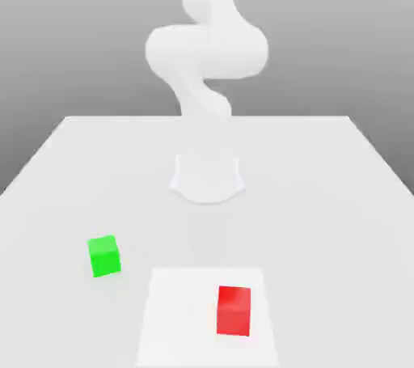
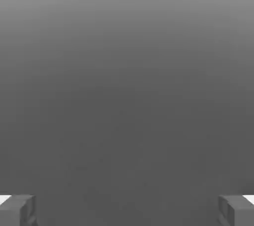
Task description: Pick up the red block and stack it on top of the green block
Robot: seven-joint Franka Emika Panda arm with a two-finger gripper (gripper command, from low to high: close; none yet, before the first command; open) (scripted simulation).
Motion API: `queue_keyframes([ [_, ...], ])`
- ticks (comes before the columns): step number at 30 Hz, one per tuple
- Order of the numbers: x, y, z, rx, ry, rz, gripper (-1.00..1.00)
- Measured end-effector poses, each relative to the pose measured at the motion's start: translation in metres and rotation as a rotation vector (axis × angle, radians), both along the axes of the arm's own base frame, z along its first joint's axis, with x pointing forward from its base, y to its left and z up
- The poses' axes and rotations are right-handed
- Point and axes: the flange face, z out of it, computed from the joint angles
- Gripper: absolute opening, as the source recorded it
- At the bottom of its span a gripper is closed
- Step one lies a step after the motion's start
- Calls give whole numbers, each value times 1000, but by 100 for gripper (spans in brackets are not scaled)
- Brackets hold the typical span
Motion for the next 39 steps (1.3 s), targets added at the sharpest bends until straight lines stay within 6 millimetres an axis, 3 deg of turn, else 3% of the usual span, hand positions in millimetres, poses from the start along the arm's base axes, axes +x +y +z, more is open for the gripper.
queue_keyframes([
  [5,54,9,-103,3,166,-19,0],
  [11,83,19,-230,9,359,-38,0],
  [16,79,26,-336,17,520,-53,0],
  [21,51,35,-434,29,682,-63,0],
  [23,46,36,-463,33,709,-67,0],
  [27,43,36,-509,34,717,-69,0],
  [28,43,36,-517,34,717,-68,-100],
  [34,42,36,-521,33,717,-68,-100],
  [39,44,36,-479,33,717,-69,-100],
])
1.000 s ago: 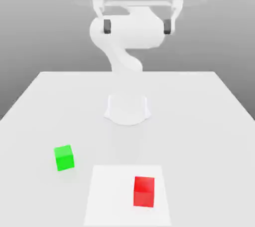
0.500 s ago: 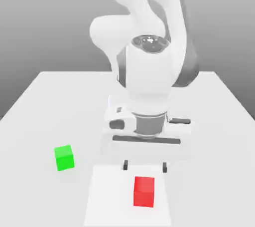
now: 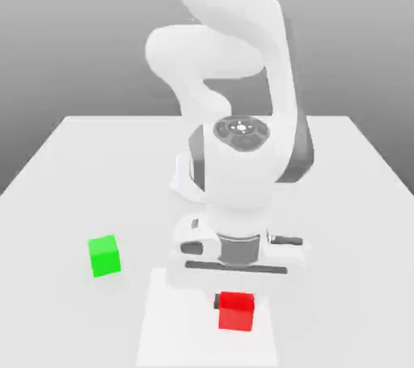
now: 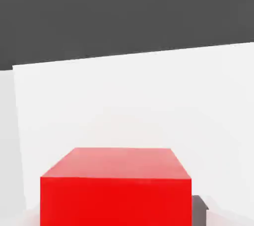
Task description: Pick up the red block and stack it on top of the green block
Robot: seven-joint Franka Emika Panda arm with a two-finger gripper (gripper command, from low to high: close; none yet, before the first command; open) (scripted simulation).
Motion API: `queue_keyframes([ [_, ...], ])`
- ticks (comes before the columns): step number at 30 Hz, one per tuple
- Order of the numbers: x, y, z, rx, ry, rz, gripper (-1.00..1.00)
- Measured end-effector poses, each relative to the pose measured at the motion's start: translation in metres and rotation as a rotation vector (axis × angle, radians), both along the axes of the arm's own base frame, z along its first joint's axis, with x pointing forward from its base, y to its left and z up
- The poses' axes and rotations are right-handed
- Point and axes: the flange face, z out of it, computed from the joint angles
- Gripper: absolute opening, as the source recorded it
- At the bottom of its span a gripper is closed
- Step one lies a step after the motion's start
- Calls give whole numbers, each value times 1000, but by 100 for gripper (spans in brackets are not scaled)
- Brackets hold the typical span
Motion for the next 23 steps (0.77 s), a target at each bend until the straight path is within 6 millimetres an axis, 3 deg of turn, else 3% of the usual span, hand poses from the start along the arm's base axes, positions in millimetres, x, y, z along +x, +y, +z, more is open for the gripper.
queue_keyframes([
  [2,-2,-7,20,-3,0,-20,-100],
  [6,-39,-130,42,-28,0,-386,-100],
  [12,-129,-221,60,-9,0,-826,-100],
  [14,-141,-231,50,0,0,-885,-100],
  [20,-145,-233,1,2,0,-903,-100],
  [21,-145,-232,-4,1,0,-902,100],
  [23,-145,-232,-4,1,0,-902,100],
])
